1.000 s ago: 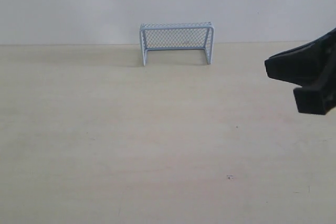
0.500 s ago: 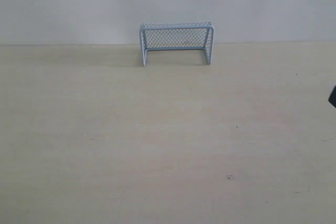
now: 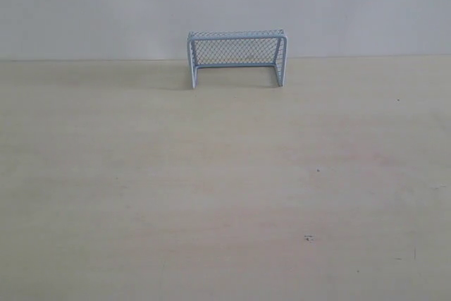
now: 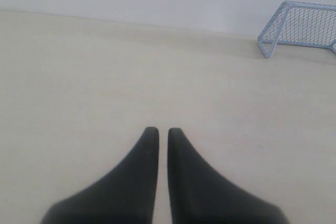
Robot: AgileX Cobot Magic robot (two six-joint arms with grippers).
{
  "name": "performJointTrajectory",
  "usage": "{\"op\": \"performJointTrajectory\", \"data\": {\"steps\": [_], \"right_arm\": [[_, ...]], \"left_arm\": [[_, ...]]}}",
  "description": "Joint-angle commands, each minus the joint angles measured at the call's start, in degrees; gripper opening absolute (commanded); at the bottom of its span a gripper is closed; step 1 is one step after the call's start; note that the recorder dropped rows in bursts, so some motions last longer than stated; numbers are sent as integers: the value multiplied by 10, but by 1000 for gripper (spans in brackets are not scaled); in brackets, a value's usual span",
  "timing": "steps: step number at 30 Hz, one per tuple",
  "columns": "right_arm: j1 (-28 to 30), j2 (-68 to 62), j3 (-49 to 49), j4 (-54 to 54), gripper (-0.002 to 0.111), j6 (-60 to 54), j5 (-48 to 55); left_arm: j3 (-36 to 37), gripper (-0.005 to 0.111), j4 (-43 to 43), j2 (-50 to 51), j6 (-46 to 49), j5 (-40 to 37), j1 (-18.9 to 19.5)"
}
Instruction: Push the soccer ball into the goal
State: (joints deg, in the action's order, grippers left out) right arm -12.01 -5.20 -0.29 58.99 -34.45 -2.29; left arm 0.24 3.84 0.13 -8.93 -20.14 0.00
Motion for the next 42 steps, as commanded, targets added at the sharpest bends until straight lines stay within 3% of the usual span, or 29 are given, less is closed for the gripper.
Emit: {"op": "performJointTrajectory", "data": {"steps": [1,21,24,29,31,42], "right_arm": [[6,26,3,0,0,-1,-15],[6,28,3,0,0,-1,-22],[6,28,3,-102,0,31,-16],[6,28,3,-451,0,246,13],[6,28,3,-535,0,313,29],[6,28,3,-570,0,340,165]], "left_arm": [[-2,6,-3,-1,-5,7,1],[-2,6,-3,-1,-5,7,1],[-2,6,-3,-1,-5,7,1],[-2,6,-3,-1,-5,7,1],[-2,6,-3,-1,-5,7,1],[-2,6,-3,-1,-5,7,1]]}}
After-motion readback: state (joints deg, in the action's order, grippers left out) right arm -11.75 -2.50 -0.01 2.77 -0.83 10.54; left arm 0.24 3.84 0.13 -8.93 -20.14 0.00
